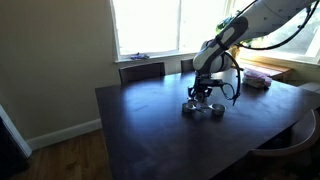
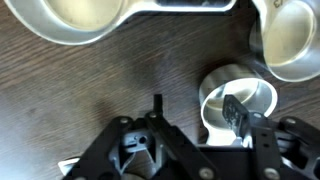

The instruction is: Stack the cups

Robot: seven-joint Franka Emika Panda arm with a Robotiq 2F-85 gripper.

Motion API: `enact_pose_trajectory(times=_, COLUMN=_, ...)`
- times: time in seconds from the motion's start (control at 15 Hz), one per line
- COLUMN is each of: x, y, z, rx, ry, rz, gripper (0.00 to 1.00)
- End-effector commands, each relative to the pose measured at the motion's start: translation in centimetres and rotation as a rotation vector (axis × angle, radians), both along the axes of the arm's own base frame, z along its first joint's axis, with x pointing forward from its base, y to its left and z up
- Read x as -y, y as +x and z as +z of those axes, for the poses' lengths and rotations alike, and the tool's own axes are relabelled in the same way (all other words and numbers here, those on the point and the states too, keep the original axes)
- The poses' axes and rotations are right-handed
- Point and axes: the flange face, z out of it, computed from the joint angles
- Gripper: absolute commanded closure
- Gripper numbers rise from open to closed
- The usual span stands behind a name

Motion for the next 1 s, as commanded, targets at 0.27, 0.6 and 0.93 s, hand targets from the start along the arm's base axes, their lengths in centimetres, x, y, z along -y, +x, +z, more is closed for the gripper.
enact_pose_trajectory(times=0.27, x=-1.3, y=0.3, z=0.7, rx=0.005, ry=0.007, rz=0.002, gripper=0.91)
enact_pose_trajectory(times=0.6, x=-0.7, y=0.4, z=1.2, rx=-0.004, ry=0.015, rz=0.004, gripper=0.95)
enact_pose_trajectory(times=0.93, x=-0.8, y=-0.6, z=3.7, rx=0.018, ry=0.036, rz=0.074, gripper=0.94)
